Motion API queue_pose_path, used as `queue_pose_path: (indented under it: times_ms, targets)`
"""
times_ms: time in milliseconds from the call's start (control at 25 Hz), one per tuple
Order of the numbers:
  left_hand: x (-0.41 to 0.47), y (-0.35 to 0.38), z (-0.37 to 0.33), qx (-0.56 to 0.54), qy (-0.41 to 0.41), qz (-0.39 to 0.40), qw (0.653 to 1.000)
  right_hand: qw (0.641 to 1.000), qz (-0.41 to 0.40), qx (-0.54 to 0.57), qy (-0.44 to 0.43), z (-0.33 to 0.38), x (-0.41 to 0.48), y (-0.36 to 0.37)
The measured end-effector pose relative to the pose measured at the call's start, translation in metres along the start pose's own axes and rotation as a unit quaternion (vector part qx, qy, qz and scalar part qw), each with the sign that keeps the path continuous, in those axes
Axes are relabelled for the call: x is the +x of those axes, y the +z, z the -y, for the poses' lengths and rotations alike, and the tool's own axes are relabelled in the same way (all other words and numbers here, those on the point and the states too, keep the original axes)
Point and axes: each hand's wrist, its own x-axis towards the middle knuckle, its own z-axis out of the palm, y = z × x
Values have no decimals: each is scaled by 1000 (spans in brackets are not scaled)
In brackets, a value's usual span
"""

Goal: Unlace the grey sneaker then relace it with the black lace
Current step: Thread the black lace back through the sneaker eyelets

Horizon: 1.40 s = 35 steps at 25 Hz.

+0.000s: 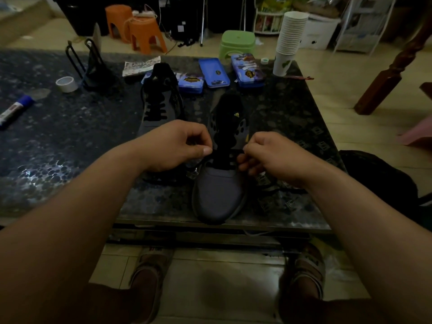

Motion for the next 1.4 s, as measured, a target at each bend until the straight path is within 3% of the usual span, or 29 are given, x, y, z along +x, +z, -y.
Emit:
queue_pose_path:
  times_ms: [160, 320, 520, 840, 920, 1000, 1080, 1120, 1200, 1320, 1400]
  targets:
    - [3, 6, 5, 16, -18, -31, 999, 999, -9, 49, 11, -1, -1, -1]
    - [11, 13, 6, -41, -29, -71, 996, 994, -2, 99, 39, 0, -3, -6]
    - [13, 18, 8, -98, -43, -57, 993, 985, 20, 160, 65, 0, -5, -13]
    - [6, 21, 1, -26, 3, -11, 1000, 935, 55, 332, 111, -8, -6, -24]
    - [6, 19, 0, -5, 0, -9, 1000, 954, 27, 280, 104, -7, -7, -29]
    - [6, 19, 1, -12, 5, -16, 1000, 992, -63, 83, 71, -8, -5, -35]
    - [5, 20, 0, -30, 1, -26, 999, 975, -195, -103, 31, -14, 2, -43]
    - [3, 20, 1, -45, -8, -32, 998, 957, -254, -142, 14, -16, 6, -45]
    - [-1, 18, 6, -68, -42, -15, 997, 932, -320, -169, -7, -18, 9, -46]
    - [-13, 13, 8, 11, -71, 68, 995, 913, -353, -199, -35, -17, 11, -37]
    - [-19, 10, 3, 19, -58, 54, 997, 913, -356, -189, -70, -8, 5, -25]
